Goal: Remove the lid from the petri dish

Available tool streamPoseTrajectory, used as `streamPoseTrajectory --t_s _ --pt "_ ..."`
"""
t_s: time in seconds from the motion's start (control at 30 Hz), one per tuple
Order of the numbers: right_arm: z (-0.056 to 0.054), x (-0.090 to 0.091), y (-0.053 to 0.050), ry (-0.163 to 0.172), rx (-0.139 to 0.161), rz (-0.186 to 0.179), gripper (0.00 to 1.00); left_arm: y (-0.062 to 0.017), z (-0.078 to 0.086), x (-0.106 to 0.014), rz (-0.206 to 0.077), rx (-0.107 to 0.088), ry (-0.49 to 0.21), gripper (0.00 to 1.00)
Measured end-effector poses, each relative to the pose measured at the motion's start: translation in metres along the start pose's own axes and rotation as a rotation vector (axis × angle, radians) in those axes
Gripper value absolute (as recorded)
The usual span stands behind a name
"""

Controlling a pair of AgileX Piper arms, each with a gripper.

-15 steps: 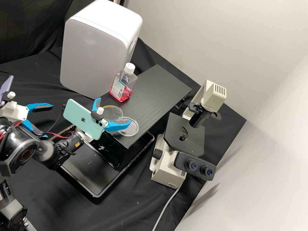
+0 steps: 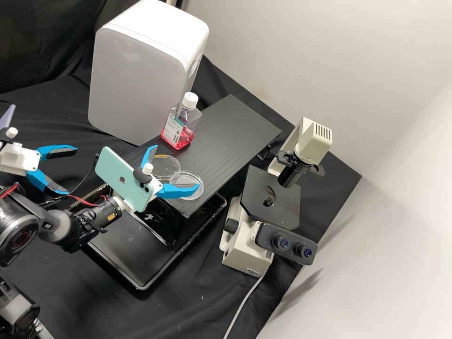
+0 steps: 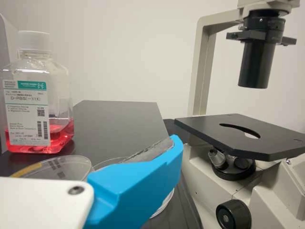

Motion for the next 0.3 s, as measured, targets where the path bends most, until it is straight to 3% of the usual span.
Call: streamPoseTrajectory --t_s 0.3 --pt "-0.0017 -0.0053 0.0042 -0.012 -0.001 0.030 1.00 0.0000 0.0000 0.0000 0.000 0.000 0.000 1.00"
